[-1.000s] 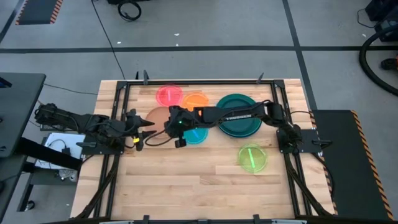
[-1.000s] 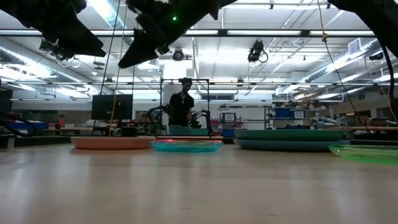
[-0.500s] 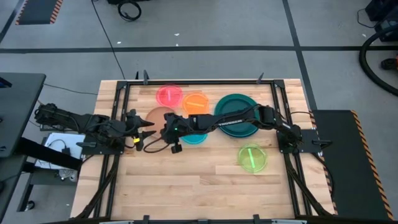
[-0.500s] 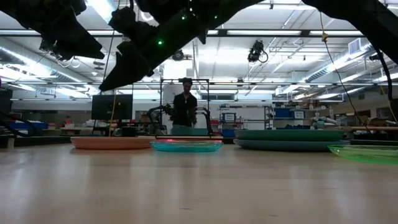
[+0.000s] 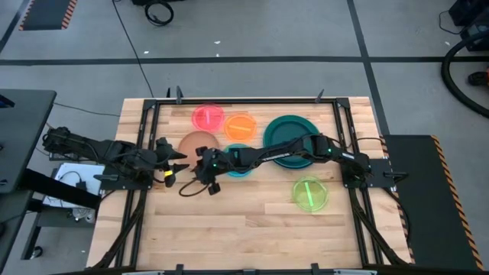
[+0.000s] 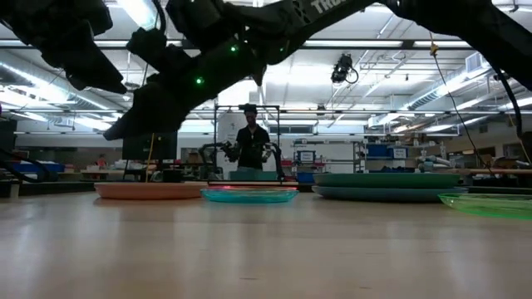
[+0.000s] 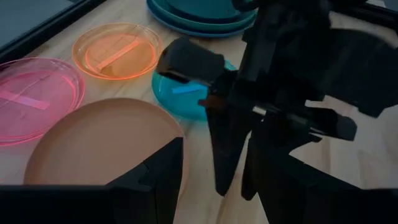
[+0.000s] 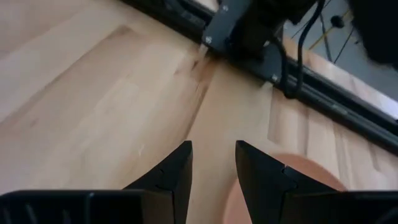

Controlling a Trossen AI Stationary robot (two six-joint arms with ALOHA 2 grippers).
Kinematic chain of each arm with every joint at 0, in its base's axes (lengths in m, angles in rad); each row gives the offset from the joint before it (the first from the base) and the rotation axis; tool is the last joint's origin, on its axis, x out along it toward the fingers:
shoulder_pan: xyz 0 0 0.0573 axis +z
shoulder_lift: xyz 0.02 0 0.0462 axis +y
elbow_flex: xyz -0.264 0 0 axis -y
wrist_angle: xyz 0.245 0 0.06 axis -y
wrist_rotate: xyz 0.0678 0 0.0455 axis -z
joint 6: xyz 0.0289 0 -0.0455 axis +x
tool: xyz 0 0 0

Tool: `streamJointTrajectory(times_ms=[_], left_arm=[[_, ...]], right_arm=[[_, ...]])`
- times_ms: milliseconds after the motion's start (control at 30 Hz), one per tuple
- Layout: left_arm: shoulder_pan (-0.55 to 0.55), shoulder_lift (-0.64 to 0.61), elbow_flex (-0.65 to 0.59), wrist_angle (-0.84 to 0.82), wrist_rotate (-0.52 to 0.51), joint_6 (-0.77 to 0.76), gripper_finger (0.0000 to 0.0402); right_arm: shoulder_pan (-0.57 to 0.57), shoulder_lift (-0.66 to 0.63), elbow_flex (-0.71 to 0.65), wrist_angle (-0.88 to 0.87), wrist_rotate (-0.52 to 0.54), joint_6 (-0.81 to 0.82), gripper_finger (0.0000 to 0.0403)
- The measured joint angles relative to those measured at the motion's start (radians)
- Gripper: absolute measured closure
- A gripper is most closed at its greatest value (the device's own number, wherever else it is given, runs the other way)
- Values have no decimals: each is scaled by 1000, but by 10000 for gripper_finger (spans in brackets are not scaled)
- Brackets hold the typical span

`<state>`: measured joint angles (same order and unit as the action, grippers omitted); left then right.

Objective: Stack plastic plates
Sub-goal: Stack the brown plate on the dark blue plate

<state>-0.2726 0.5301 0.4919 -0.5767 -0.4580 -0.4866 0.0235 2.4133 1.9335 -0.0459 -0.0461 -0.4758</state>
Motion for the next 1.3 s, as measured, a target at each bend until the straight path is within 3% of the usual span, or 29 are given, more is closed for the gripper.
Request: streamJointTrajectory(times_ms=[367,767,1033,1300], left_arm=[[0,0,0,4,-3,0,214],[0,0,0,4,-19,0,214],[0,0,0,4,-19,1,214],[0,0,0,4,-19,1,214]], right_arm=[[0,41,0,50,-12,-59,265],[-7,40,0,27,-17,-59,204],[-18,40,-24,49,-35,-69,206],[-54,40,-86,18,107,-107,214]])
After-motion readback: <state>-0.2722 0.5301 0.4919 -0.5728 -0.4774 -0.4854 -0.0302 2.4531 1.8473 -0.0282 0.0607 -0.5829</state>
